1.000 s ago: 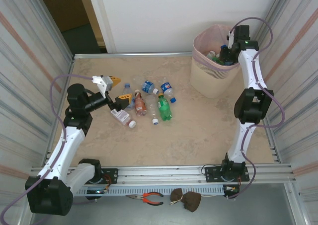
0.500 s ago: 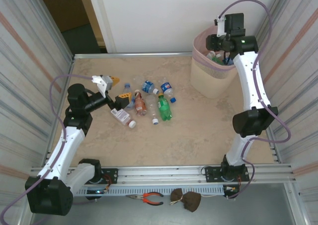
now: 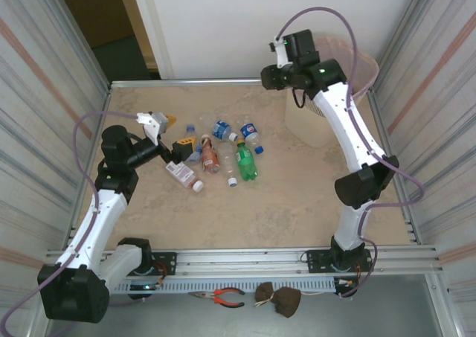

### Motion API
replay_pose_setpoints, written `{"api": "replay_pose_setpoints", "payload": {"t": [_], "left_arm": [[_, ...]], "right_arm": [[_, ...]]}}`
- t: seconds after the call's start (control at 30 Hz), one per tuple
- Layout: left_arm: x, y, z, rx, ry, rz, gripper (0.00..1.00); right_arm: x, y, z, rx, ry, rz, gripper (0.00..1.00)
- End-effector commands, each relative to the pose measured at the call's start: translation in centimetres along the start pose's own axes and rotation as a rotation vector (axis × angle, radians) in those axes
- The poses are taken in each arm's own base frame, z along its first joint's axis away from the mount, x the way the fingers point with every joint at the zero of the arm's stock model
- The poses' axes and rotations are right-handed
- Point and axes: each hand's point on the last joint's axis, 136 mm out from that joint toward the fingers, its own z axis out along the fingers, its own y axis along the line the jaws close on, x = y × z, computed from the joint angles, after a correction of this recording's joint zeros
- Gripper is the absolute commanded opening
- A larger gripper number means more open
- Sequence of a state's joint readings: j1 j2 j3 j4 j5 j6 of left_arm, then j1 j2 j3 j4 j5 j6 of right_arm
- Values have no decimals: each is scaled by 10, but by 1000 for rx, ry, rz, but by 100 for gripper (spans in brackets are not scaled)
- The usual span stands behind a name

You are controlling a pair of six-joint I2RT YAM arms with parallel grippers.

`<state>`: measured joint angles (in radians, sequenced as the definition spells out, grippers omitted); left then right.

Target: Put the plastic bottles in the bin

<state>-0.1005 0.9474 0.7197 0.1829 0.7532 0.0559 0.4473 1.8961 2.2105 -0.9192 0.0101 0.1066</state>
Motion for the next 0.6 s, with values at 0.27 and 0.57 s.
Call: {"api": "replay_pose_setpoints", "payload": {"t": [0.27,0.57], "left_arm": [[-11,-3,-4,-13,-21,40,99],[-10,-3,-4,-8,-21,37,99]], "right_arm": [[56,54,95,-48,173,-1,51],[96,53,156,-3,269,-11,60]]}}
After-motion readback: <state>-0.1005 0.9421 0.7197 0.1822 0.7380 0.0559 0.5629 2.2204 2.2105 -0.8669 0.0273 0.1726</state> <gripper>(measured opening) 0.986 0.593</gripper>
